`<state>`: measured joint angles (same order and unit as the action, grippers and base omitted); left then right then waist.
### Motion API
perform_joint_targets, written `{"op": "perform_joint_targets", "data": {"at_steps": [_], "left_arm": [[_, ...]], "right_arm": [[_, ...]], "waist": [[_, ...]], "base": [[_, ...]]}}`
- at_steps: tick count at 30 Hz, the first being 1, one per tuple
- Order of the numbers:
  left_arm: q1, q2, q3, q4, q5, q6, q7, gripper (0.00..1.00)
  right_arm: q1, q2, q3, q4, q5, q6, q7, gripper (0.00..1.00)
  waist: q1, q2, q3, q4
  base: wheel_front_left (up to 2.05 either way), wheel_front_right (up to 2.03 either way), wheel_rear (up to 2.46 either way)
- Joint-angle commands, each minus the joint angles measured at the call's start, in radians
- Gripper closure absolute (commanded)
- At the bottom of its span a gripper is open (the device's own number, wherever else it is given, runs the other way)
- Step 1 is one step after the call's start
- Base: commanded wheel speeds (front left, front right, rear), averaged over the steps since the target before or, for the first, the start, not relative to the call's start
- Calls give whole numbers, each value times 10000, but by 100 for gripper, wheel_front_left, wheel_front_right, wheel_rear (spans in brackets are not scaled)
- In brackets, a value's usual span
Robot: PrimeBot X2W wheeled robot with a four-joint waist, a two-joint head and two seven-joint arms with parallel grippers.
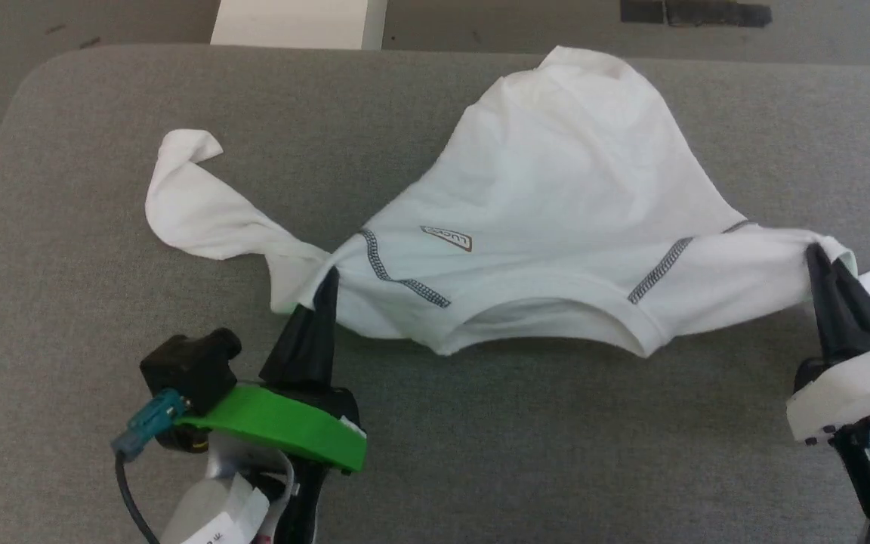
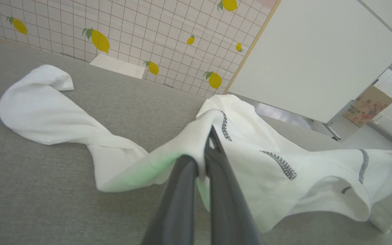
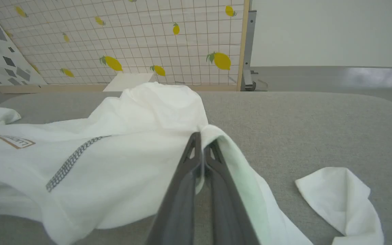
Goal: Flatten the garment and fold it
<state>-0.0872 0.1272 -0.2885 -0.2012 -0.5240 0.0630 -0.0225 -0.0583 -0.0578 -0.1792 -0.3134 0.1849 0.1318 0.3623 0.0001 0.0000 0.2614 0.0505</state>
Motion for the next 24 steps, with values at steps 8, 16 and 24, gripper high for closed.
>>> {"op": "perform_joint_targets", "data": {"at_steps": [8,16,24], "left_arm": [[-1844,196,431,-885,130,166,414,100],[-4397,501,1059,-847,354,716,1564,100],[-6381,944,1379,345,167,791,2793,100]], "right_arm": [[-2052,-244,483,-600,-155,-11,-308,100],[-4459,-1055,1032,-121,-360,-11,-27,100],[-6611,-1673,1456,1183,-486,-11,452,100]], "waist": [[-1,0,-1201,-638],[-1,0,-1752,-850],[-1,0,-1881,-897]], "base": [[0,0,0],[0,0,0],[0,0,0]]}}
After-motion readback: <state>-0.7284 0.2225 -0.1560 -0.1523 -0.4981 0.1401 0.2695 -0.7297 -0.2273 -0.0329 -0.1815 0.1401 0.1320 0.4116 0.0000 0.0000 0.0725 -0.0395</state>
